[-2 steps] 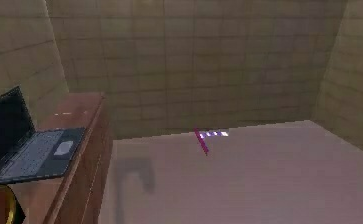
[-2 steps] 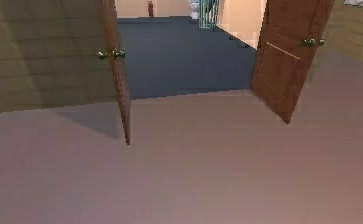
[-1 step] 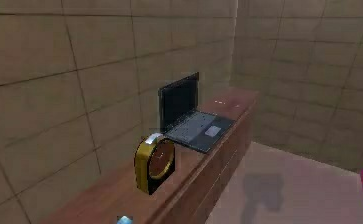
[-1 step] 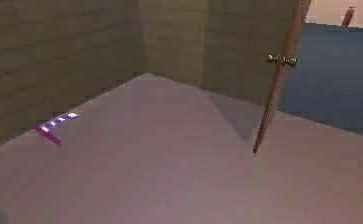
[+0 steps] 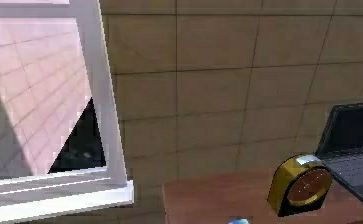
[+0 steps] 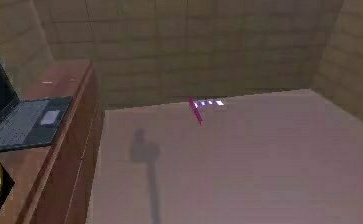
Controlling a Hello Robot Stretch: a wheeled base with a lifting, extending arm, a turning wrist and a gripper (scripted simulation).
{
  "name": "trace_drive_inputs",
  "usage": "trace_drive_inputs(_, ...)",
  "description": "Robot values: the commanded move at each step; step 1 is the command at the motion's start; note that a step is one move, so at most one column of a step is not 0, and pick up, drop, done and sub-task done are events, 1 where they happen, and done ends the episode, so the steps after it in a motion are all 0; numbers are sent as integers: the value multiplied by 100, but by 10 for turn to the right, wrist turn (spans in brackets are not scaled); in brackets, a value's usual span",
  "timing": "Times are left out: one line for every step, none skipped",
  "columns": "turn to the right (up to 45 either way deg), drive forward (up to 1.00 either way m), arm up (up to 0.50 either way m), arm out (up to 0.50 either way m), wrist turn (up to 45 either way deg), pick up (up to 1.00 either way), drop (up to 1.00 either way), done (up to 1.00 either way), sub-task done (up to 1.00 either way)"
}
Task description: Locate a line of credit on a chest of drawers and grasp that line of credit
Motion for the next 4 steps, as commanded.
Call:
trace_drive_inputs(-450,0,0,0,0,0,0,0,0)
trace_drive_inputs(-180,0,0,0,0,0,0,0,0)
trace_drive_inputs(-60,0,0,0,0,0,0,0,0)
trace_drive_inputs(450,0,0,0,0,0,0,0,0)
